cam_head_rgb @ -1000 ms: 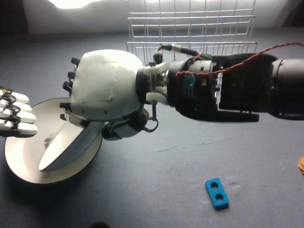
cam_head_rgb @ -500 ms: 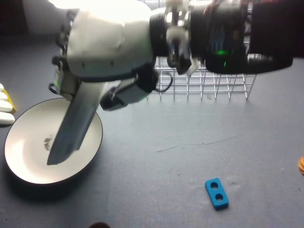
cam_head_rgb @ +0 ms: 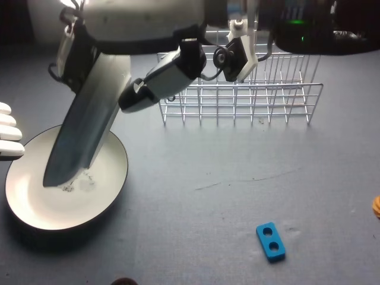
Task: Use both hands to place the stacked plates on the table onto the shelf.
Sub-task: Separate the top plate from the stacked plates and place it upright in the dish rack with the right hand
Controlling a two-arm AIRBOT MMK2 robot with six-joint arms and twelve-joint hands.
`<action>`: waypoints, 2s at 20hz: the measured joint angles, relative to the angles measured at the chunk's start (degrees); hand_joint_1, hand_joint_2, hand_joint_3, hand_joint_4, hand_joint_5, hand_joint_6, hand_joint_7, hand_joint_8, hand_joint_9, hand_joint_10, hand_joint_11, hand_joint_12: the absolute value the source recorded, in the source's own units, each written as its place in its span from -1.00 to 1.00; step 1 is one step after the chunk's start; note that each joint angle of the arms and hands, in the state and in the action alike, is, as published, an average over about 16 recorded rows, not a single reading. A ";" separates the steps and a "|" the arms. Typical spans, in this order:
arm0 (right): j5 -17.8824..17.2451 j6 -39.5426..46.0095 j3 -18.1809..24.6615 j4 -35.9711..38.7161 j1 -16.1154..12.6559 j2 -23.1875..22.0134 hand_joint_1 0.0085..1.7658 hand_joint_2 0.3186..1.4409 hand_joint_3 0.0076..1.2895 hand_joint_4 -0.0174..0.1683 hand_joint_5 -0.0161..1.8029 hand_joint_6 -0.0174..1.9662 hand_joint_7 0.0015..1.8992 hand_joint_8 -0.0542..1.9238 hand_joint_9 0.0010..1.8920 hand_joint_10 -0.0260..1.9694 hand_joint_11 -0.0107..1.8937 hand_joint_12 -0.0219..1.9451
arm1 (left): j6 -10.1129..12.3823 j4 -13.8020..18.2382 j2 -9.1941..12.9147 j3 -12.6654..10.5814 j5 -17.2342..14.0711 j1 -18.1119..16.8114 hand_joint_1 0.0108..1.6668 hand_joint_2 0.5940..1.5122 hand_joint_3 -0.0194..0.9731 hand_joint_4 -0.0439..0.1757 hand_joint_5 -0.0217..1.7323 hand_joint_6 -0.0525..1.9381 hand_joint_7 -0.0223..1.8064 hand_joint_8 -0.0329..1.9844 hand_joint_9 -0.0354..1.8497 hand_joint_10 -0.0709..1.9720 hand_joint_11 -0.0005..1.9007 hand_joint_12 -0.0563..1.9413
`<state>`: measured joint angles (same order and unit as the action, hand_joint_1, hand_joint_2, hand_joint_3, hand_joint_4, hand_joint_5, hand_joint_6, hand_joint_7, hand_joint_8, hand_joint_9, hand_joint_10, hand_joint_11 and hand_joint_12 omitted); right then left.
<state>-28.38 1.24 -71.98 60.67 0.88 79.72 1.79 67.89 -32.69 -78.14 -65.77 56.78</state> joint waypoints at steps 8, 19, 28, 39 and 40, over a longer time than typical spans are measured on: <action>5.30 -10.58 -1.46 -21.20 -1.58 -0.46 0.50 0.14 -0.98 -0.85 0.06 -0.02 0.16 -0.10 0.14 -0.10 0.00 -0.05 | 0.00 0.61 -0.01 0.25 -0.07 -0.22 -1.00 0.05 -0.92 -0.60 -0.95 -0.94 -0.96 -0.95 -0.95 -0.92 -0.99 -0.94; 16.33 -30.03 -1.86 -51.61 -2.59 -1.48 0.51 0.14 -0.98 -0.85 0.05 -0.01 0.17 -0.14 0.15 -0.11 0.00 -0.04 | -0.01 1.23 -0.02 0.45 -0.09 -0.45 -1.00 0.05 -0.92 -0.60 -0.95 -0.94 -0.96 -0.95 -0.95 -0.92 -0.98 -0.94; 19.59 -34.75 -1.86 -62.37 -3.01 -2.72 0.52 0.13 -0.98 -0.85 0.06 -0.02 0.16 -0.16 0.14 -0.13 0.00 -0.07 | 0.00 1.46 -0.02 0.71 -0.16 -0.78 -1.00 0.06 -0.92 -0.59 -0.95 -0.94 -0.96 -0.95 -0.95 -0.92 -0.98 -0.94; 18.06 -40.95 -1.86 -77.00 -3.13 -4.33 0.53 0.13 -0.98 -0.85 0.04 -0.02 0.16 -0.14 0.12 -0.10 -0.02 -0.04 | 0.00 1.56 -0.02 1.00 -0.13 -0.84 -1.00 0.07 -0.92 -0.59 -0.95 -0.94 -0.96 -0.95 -0.95 -0.92 -0.98 -0.94; 17.85 -41.57 -1.86 -78.29 -3.15 -4.51 0.53 0.13 -0.98 -0.86 0.04 -0.02 0.16 -0.14 0.12 -0.10 -0.02 -0.04 | 0.00 1.57 -0.02 1.02 -0.11 -0.85 -1.00 0.07 -0.92 -0.59 -0.95 -0.94 -0.96 -0.95 -0.95 -0.92 -0.98 -0.94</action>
<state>-10.54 -40.33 -73.84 -17.62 -2.27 75.21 1.79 69.47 -32.71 -77.12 -65.88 55.93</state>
